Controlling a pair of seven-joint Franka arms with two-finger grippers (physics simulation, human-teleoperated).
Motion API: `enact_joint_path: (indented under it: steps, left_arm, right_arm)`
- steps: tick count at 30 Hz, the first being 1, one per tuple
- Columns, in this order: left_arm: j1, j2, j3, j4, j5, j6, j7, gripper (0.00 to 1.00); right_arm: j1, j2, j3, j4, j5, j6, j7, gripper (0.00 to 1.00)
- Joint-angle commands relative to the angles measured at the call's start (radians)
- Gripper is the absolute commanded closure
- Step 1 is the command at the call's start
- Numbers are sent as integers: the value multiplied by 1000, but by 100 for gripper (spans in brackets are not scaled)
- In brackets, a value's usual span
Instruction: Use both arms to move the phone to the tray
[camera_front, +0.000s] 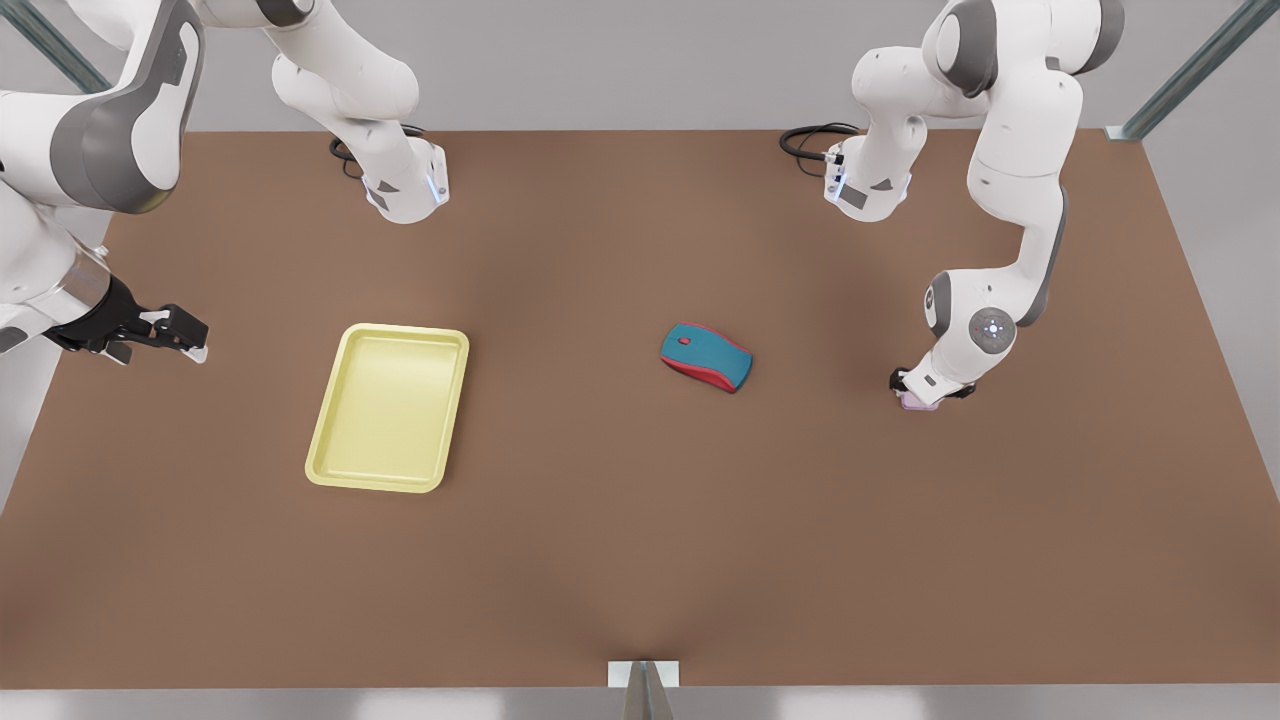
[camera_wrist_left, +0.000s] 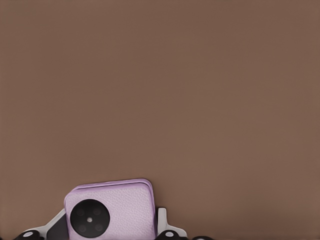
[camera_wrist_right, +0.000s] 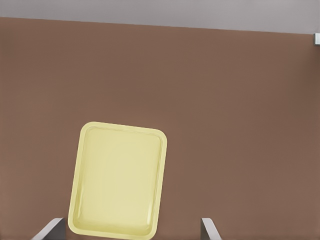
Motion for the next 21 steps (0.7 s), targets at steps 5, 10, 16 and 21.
enact_joint_path:
  steps: [5,10,16,21]
  left_arm:
    - [-2,-11,-6,10,-2,-21,-3,18]
    - [-5,-29,-140,145,-8,-219,-196,18]
    - [-151,17,-296,338,-8,-377,-653,18]
    - [-390,265,-296,814,-76,-564,-1032,18]
  right_arm:
    - [0,0,1,0,1,0,-1,0]
    - [0,0,1,0,1,0,-3,0]
    - [0,0,-1,0,1,0,-3,0]
    - [0,0,1,0,1,0,-3,0]
